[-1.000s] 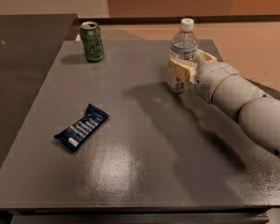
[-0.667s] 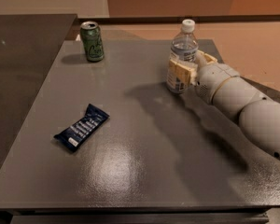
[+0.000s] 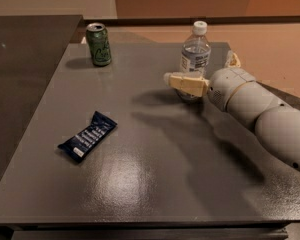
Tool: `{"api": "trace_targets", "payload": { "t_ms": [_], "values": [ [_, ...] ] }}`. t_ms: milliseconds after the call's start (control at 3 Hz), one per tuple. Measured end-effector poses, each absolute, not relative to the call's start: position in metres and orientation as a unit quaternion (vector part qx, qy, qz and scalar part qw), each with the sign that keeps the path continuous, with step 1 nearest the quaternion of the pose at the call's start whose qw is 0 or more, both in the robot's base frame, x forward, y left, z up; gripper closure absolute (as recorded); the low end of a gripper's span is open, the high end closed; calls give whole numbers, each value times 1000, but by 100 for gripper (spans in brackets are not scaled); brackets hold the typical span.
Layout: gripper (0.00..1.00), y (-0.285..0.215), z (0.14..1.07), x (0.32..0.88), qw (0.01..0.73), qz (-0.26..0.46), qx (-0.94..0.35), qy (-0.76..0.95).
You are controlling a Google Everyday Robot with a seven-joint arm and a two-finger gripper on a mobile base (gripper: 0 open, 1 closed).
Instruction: Place blue plastic bottle upright
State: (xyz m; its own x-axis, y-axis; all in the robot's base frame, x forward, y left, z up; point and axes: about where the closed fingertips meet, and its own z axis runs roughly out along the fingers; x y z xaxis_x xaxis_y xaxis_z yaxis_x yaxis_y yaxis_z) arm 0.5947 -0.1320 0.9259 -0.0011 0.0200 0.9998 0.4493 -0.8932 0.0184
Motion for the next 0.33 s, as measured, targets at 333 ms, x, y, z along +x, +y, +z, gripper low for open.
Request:
{"api": "trace_targets", "payload": {
  "t_ms": [333],
  "values": [
    [0, -132, 926, 595, 156, -687, -689, -170]
  ]
}}
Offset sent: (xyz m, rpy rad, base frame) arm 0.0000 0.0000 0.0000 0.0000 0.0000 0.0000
